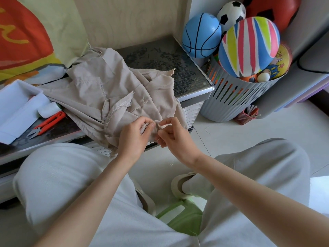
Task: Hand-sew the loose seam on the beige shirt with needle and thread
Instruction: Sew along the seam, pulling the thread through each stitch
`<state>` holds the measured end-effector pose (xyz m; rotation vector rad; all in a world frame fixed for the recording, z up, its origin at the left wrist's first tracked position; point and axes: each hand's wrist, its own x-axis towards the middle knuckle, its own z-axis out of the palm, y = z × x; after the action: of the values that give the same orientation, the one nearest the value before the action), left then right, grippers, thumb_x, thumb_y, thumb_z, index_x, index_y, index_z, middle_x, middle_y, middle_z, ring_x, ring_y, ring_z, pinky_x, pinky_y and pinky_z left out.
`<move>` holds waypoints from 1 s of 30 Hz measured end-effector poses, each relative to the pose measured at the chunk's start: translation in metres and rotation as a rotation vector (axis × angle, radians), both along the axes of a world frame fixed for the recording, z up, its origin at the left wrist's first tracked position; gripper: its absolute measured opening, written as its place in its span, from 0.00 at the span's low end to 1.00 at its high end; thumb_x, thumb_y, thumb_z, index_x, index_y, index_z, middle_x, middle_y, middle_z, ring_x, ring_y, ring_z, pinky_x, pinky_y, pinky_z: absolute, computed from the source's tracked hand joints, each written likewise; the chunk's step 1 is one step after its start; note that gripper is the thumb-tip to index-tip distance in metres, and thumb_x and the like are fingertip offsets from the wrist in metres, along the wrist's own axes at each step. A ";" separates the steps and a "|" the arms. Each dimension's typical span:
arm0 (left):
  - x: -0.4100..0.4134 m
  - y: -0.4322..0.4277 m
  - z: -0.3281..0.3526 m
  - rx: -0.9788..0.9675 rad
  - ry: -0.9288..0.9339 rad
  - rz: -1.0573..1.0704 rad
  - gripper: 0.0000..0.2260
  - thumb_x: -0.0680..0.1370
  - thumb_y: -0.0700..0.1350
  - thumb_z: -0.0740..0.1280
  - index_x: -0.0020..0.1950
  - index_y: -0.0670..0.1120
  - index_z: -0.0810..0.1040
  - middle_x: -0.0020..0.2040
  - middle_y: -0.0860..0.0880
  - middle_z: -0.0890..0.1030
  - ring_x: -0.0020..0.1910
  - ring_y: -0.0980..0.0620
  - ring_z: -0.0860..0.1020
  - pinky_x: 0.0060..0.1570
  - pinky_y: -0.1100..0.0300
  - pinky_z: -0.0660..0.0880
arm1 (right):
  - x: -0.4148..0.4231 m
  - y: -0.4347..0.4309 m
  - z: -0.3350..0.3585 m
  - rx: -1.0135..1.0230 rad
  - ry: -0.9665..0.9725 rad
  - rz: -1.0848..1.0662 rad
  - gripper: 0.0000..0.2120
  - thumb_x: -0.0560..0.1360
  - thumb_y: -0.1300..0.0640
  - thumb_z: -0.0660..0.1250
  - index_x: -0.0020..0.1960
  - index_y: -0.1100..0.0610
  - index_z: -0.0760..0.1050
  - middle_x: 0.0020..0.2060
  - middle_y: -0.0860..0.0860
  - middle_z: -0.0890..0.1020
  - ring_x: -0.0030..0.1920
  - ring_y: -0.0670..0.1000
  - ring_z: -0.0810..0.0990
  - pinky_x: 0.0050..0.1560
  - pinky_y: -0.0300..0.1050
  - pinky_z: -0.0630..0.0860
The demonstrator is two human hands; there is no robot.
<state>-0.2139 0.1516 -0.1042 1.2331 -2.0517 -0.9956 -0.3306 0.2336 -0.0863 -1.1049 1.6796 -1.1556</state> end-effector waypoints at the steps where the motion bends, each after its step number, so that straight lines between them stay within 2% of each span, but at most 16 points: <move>1: 0.000 0.000 0.000 0.001 -0.002 0.007 0.06 0.78 0.47 0.67 0.44 0.46 0.79 0.36 0.47 0.82 0.38 0.47 0.79 0.40 0.52 0.76 | 0.001 0.000 0.001 -0.002 -0.042 0.002 0.05 0.79 0.62 0.60 0.54 0.58 0.65 0.37 0.52 0.80 0.36 0.49 0.78 0.42 0.42 0.78; 5: 0.000 0.000 0.000 -0.003 0.017 0.010 0.06 0.77 0.47 0.67 0.43 0.47 0.79 0.35 0.47 0.81 0.37 0.47 0.79 0.40 0.51 0.75 | 0.002 -0.002 -0.001 -0.027 -0.050 -0.026 0.06 0.78 0.65 0.61 0.52 0.58 0.65 0.35 0.51 0.80 0.34 0.49 0.78 0.39 0.40 0.78; 7: -0.001 0.001 0.002 0.025 0.038 -0.033 0.05 0.77 0.46 0.68 0.42 0.47 0.78 0.34 0.50 0.81 0.37 0.49 0.79 0.41 0.52 0.75 | 0.000 -0.004 -0.003 -0.045 -0.082 -0.079 0.07 0.78 0.66 0.61 0.49 0.56 0.65 0.34 0.52 0.80 0.32 0.50 0.76 0.34 0.40 0.75; 11: -0.001 0.004 0.003 0.075 0.065 -0.141 0.05 0.77 0.42 0.67 0.41 0.48 0.77 0.33 0.52 0.81 0.36 0.54 0.78 0.43 0.55 0.75 | -0.002 -0.009 -0.005 -0.025 -0.170 -0.151 0.10 0.78 0.64 0.62 0.46 0.51 0.65 0.33 0.51 0.80 0.30 0.48 0.77 0.32 0.39 0.73; 14: 0.000 0.003 0.001 0.088 0.064 -0.161 0.04 0.78 0.43 0.67 0.44 0.47 0.78 0.35 0.48 0.81 0.39 0.48 0.79 0.44 0.52 0.75 | -0.007 -0.013 -0.006 0.079 -0.120 -0.099 0.05 0.80 0.57 0.61 0.45 0.53 0.68 0.31 0.49 0.78 0.31 0.50 0.76 0.34 0.44 0.75; 15: 0.001 0.002 -0.001 0.089 0.065 -0.171 0.04 0.78 0.43 0.67 0.43 0.49 0.78 0.35 0.47 0.81 0.39 0.46 0.78 0.44 0.51 0.75 | -0.009 -0.015 -0.005 0.132 -0.087 -0.072 0.09 0.81 0.54 0.59 0.42 0.54 0.69 0.30 0.49 0.77 0.32 0.51 0.76 0.35 0.44 0.75; 18: 0.002 0.002 -0.004 0.071 0.048 -0.225 0.03 0.77 0.48 0.66 0.43 0.52 0.75 0.34 0.46 0.78 0.37 0.44 0.75 0.42 0.49 0.74 | -0.016 -0.017 0.003 0.245 -0.026 -0.028 0.16 0.81 0.50 0.57 0.37 0.55 0.71 0.32 0.51 0.76 0.32 0.50 0.75 0.29 0.33 0.70; 20: 0.002 0.002 -0.004 0.096 0.036 -0.247 0.05 0.77 0.48 0.66 0.41 0.54 0.75 0.33 0.51 0.77 0.35 0.49 0.74 0.40 0.51 0.74 | -0.020 -0.021 0.003 0.228 0.071 -0.038 0.13 0.80 0.53 0.60 0.38 0.57 0.73 0.36 0.54 0.78 0.37 0.51 0.75 0.32 0.33 0.70; 23: 0.003 0.001 -0.004 0.121 0.011 -0.230 0.11 0.78 0.43 0.67 0.39 0.57 0.76 0.32 0.57 0.77 0.33 0.58 0.72 0.40 0.55 0.73 | -0.022 -0.025 -0.001 0.216 0.111 -0.073 0.11 0.77 0.55 0.64 0.36 0.52 0.74 0.41 0.52 0.77 0.43 0.48 0.73 0.39 0.36 0.66; 26: 0.004 0.000 -0.005 0.135 -0.043 -0.257 0.06 0.78 0.43 0.66 0.43 0.52 0.79 0.36 0.54 0.80 0.39 0.53 0.77 0.44 0.53 0.74 | -0.027 -0.027 0.004 0.201 -0.036 -0.204 0.12 0.78 0.59 0.62 0.37 0.52 0.75 0.37 0.47 0.77 0.40 0.45 0.74 0.42 0.36 0.69; 28: 0.006 0.001 -0.006 0.131 -0.078 -0.260 0.06 0.79 0.44 0.65 0.43 0.52 0.78 0.38 0.55 0.81 0.41 0.53 0.78 0.45 0.54 0.74 | -0.033 -0.028 0.009 0.136 -0.301 -0.289 0.12 0.80 0.62 0.58 0.39 0.56 0.73 0.39 0.51 0.79 0.43 0.48 0.77 0.51 0.40 0.74; 30: 0.007 0.001 -0.007 0.112 -0.089 -0.256 0.08 0.79 0.43 0.65 0.42 0.55 0.76 0.37 0.56 0.80 0.41 0.54 0.78 0.45 0.55 0.74 | -0.035 -0.027 0.014 0.071 -0.576 -0.299 0.12 0.82 0.62 0.53 0.42 0.59 0.70 0.36 0.52 0.79 0.39 0.48 0.80 0.50 0.40 0.78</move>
<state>-0.2073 0.1530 -0.1111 1.1061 -2.2929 -1.2056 -0.3656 0.2066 -0.0724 -0.4155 1.4313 -1.4217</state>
